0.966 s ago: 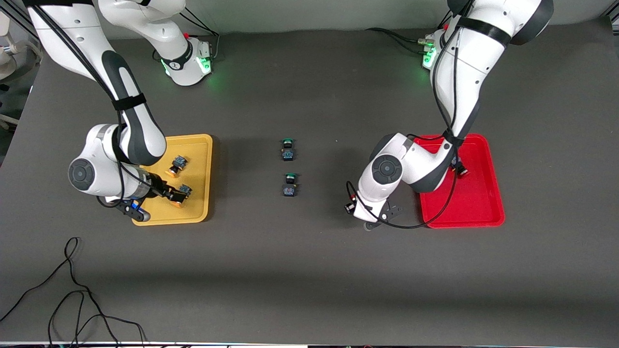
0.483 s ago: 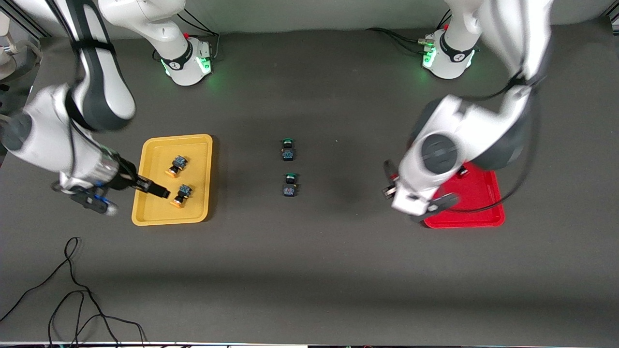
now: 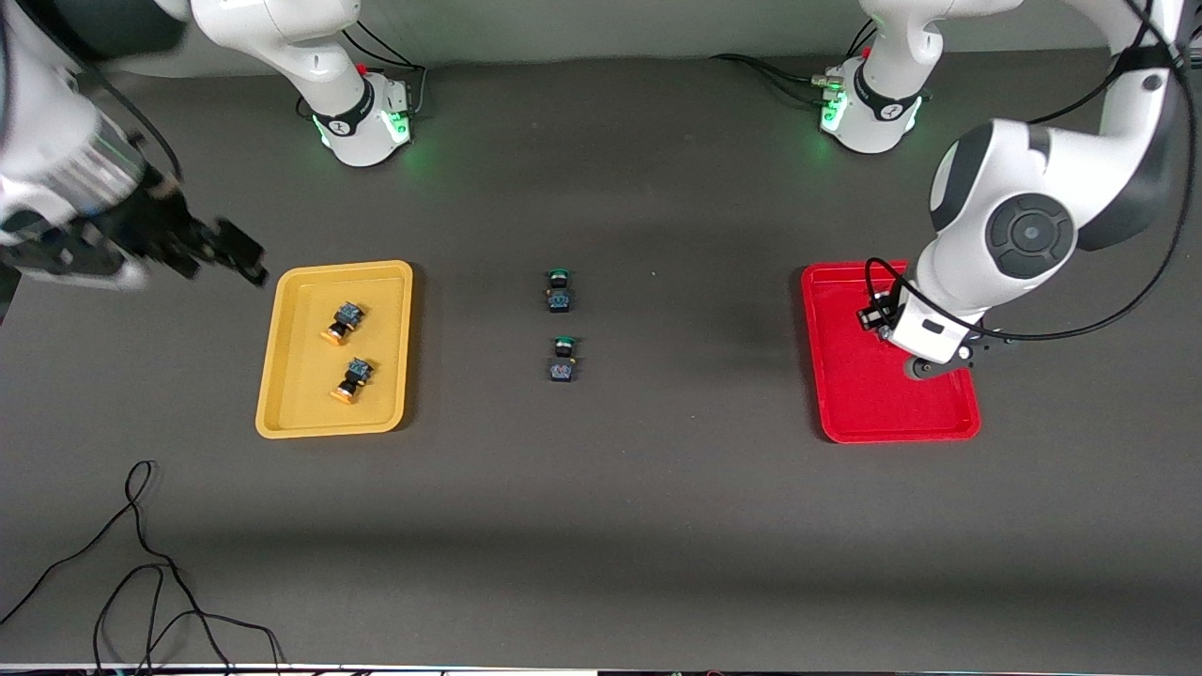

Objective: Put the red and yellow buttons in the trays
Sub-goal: 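Place the yellow button in the yellow tray while the left gripper carries red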

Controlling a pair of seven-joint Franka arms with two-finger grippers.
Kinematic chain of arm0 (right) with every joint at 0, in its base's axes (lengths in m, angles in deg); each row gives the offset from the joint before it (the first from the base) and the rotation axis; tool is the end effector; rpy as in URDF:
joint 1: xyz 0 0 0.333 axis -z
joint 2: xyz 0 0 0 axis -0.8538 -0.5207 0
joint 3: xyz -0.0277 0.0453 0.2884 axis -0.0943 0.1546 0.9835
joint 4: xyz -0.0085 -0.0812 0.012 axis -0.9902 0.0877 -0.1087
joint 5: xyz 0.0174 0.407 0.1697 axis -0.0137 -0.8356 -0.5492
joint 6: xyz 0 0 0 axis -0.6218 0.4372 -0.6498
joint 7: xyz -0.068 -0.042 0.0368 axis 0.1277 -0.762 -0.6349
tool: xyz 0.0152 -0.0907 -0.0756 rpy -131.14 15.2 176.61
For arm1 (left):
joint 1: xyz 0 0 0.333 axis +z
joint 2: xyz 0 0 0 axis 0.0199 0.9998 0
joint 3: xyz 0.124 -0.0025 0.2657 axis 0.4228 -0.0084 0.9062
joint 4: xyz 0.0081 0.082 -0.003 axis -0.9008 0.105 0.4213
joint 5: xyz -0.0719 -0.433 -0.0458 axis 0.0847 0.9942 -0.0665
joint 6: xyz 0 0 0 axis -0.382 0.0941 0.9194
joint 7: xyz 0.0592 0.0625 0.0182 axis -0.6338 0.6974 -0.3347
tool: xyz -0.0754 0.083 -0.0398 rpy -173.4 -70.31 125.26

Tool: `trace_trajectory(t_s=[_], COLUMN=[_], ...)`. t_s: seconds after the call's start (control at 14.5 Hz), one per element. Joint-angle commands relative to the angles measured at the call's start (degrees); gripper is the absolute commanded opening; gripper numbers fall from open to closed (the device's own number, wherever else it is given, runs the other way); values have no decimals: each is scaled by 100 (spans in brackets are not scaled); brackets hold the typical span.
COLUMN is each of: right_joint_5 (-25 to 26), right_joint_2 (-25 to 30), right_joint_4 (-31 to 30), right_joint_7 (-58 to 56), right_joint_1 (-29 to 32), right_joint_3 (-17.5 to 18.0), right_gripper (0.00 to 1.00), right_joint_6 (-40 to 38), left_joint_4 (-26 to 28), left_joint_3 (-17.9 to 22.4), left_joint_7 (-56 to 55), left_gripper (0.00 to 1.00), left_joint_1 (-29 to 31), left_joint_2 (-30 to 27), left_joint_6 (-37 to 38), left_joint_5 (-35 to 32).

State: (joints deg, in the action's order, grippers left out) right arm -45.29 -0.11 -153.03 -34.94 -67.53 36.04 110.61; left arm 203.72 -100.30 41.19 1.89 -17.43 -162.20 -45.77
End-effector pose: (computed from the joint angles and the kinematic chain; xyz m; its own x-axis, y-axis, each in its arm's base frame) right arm 0.5607 0.0818 0.5739 0.9815 -0.1725 0.0831 -0.1678 -0.9839 -0.0608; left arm 0.5780 -0.1444 0.3154 0.9445 0.3043 -0.1236 0.2926 -0.9505 -0.1046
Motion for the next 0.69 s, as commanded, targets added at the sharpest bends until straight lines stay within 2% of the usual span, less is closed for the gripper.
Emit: trace_trajectory(t_s=[0.0,0.28,0.48,0.62], right_joint_5=[42,-117,-117,-108], right_joint_2=[250,312,364,356], right_joint_4=[53,80,71,71], right_joint_7=[-340,-499,-859,-859], right_joint_1=[127,118,109,109], right_joint_3=[51,51,-72,-168], right_gripper=[100,100,100,100], right_joint_6=[-293,-610,-610,-610], left_joint_4=[1147,1228,1202,1141], left_joint_3=[-17,-17,-9,-9], left_joint_7=[170,801,1049,1049], left_gripper=[8,10,19,30], left_joint_1=[170,741,927,918], left_joint_2=[-66,743,1183,1306], left_joint_6=[-1436,-2292,-2802,-2856], left_joint_5=[89,54,54,19])
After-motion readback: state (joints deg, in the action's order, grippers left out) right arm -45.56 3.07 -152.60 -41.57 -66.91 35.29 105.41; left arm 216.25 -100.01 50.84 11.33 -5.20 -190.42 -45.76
